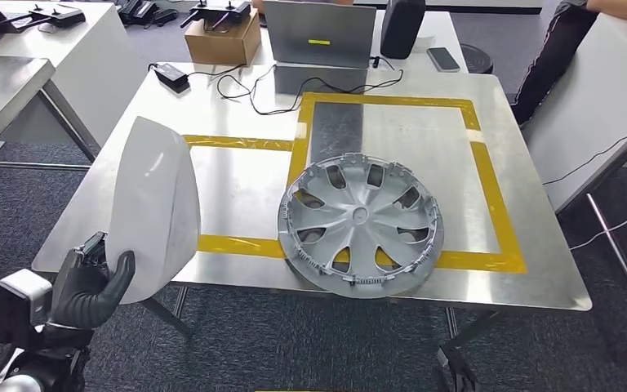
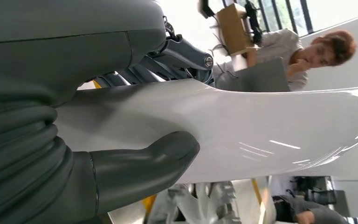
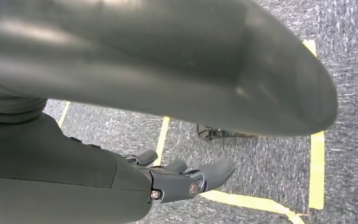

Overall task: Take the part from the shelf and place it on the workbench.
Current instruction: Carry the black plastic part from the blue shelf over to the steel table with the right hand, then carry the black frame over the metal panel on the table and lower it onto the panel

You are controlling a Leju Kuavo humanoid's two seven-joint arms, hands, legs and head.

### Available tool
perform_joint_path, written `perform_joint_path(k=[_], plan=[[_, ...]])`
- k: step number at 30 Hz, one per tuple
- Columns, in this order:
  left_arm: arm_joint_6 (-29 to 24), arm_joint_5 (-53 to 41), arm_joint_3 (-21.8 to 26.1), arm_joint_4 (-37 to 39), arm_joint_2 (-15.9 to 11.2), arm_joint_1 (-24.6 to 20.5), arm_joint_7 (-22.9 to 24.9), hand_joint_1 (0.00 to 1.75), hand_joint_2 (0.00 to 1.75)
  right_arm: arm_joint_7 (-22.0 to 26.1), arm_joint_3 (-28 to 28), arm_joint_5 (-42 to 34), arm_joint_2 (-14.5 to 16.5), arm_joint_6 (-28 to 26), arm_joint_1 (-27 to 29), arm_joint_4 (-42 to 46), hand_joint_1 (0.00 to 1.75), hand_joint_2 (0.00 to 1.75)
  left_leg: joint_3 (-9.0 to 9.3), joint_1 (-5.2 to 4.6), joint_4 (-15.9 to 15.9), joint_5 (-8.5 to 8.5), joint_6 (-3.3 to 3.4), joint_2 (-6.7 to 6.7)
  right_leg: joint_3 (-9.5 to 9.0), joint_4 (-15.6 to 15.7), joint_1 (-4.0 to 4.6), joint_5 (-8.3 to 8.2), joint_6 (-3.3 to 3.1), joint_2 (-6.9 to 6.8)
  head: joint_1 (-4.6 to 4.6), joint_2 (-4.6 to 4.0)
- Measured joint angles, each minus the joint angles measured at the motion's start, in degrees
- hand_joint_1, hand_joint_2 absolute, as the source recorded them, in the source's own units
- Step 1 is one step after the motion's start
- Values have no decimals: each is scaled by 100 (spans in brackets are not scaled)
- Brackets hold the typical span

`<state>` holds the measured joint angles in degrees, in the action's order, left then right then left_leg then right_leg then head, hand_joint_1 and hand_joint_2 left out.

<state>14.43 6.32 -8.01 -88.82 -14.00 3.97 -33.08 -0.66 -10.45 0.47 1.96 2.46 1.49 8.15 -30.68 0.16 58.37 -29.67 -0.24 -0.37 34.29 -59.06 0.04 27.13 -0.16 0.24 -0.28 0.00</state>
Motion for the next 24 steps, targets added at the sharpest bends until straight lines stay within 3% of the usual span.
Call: perform_joint_path(k=[3, 10, 14, 19, 24], plan=[[-80, -155, 195, 885, -106, -450, -17, 175, 175, 16, 0, 1, 9, -4, -8, 0, 0, 0, 4, 1, -10, 12, -23, -1, 0, -2, 2, -4, -16, 0, 2, 0], [-611, -1001, 560, 3731, -499, -1895, -57, 175, 175, 13, 0, -5, 21, -18, -6, 0, 0, 0, 5, 4, -16, 32, -53, 0, 1, -6, 5, -21, -44, 2, 2, 0], [-920, -1372, 644, 5002, -762, -2721, 127, 175, 175, -11, 0, 3, 21, -15, -8, 0, 0, 0, 12, 4, -17, 34, -57, -8, -15, -6, 1, -22, -46, -3, 3, 0], [-1483, -2097, 630, 5991, -1022, -3479, 483, 175, 175, -27, 0, 4, 26, -60, -13, 0, 0, 0, 26, 3, -17, 37, -62, 0, -16, -5, 3, -25, -52, 2, 3, 0], [-1809, -2615, 450, 6420, -1023, -3834, 410, 175, 175, -4, 0, 14, 63, -93, -33, 0, 0, 0, 26, 3, -16, 44, -68, 0, -5, -5, 5, -30, -56, 4, 4, 0]])
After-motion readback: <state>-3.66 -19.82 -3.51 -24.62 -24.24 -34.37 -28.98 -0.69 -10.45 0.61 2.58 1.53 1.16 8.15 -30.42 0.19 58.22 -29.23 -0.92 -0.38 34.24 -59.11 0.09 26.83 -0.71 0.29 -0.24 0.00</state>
